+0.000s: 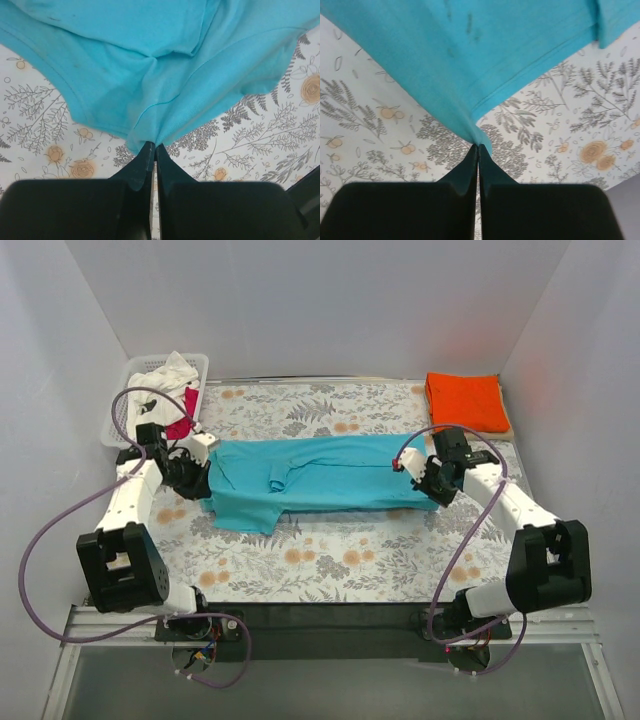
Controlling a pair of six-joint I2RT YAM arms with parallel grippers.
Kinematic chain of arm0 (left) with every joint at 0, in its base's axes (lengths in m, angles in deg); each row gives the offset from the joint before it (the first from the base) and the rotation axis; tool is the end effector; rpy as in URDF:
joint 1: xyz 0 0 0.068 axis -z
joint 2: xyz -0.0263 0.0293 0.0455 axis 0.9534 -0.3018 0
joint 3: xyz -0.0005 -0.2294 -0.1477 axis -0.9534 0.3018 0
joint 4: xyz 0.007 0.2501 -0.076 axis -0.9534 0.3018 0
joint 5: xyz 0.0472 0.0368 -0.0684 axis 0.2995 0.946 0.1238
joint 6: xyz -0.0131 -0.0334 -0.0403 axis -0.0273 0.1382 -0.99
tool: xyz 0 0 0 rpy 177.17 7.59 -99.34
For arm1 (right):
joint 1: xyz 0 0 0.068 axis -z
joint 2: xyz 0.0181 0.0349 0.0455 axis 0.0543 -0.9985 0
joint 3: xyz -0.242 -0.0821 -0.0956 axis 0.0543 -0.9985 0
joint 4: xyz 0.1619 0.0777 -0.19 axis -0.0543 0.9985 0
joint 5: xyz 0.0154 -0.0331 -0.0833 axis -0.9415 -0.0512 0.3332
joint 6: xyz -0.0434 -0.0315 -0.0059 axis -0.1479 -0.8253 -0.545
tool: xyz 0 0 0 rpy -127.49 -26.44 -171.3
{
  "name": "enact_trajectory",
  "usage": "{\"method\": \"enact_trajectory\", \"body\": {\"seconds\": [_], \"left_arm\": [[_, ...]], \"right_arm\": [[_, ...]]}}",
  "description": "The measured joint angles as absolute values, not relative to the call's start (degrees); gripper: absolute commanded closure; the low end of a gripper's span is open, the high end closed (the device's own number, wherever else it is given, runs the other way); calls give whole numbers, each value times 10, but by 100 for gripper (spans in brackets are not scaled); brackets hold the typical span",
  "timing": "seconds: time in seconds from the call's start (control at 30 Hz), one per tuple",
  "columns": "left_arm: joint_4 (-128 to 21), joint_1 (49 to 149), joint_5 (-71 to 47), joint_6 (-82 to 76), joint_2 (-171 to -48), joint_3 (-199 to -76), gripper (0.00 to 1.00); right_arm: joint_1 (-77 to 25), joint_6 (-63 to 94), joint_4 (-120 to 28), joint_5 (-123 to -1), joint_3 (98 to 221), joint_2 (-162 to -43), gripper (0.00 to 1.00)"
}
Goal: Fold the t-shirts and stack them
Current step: Fold the tshirt
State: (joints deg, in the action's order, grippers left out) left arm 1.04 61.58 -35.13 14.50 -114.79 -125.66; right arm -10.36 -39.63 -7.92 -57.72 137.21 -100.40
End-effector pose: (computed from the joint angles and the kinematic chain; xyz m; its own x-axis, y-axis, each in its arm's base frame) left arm 0.2575 0.0306 0.2449 -0.9352 -0.0833 -0.3443 0.0911 0.8827 -0.4611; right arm 0.2562 0.0632 0.2210 -0.3950 -0.8613 -0.3197 -0.8259 0.4853 -0.2870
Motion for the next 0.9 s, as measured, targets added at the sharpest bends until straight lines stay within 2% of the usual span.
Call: {"method": "enact_trajectory", "body": {"seconds": [0.3,0.9], "left_arm": [[-15,612,-385,81,-1268,-1355,100],[-118,612,-383,-7,-1399,-1402,98]], "right_arm": [[-80,-413,-79,-596,1504,-1137,99],[-64,-421,-80,-615,1684,-1339,99]]}}
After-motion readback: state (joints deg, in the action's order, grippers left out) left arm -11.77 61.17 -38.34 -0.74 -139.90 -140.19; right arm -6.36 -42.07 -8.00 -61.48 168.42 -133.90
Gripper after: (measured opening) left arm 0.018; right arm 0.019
